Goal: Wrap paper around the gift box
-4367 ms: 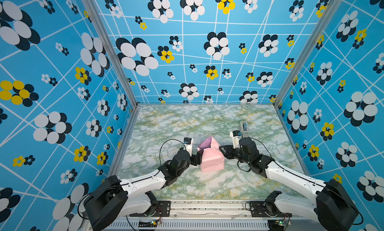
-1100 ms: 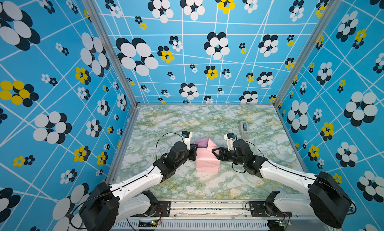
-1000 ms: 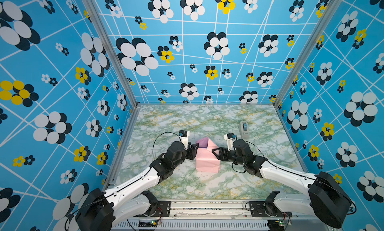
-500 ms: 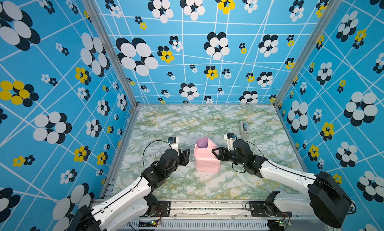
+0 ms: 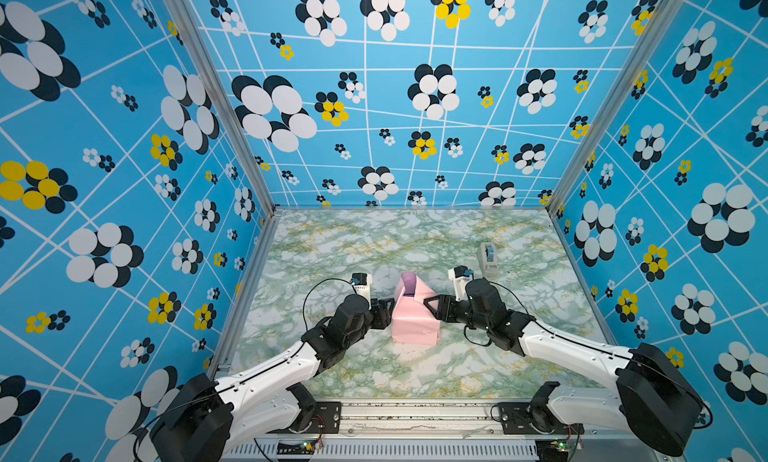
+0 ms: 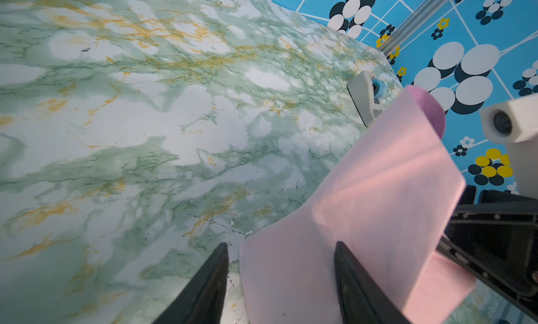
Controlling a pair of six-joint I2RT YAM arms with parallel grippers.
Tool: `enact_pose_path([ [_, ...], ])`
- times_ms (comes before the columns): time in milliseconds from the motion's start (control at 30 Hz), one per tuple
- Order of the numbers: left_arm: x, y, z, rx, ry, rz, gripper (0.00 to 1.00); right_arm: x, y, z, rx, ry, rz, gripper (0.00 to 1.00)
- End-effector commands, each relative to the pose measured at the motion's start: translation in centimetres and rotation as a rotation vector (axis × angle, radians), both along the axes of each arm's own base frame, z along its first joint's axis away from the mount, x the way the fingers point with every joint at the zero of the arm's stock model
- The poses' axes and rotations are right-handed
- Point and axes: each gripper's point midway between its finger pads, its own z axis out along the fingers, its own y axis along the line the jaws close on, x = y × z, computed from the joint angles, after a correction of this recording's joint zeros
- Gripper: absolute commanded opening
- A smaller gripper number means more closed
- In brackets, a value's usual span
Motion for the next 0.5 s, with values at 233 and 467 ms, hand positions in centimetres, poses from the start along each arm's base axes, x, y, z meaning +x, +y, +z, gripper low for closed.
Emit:
enact_pose_path([
  [233, -0.2, -1.5, -1.0, -0.012, -0.006, -0.047, 0.6, -3.4, -2.5, -6.2, -0.175, 0.173, 0.025, 0.6],
  [467, 0.1, -2.0, -1.4, 0.019, 0.006, -0.185, 0.61, -3.7, -2.4, -6.3, -0.189, 0.171, 0.059, 0.6],
])
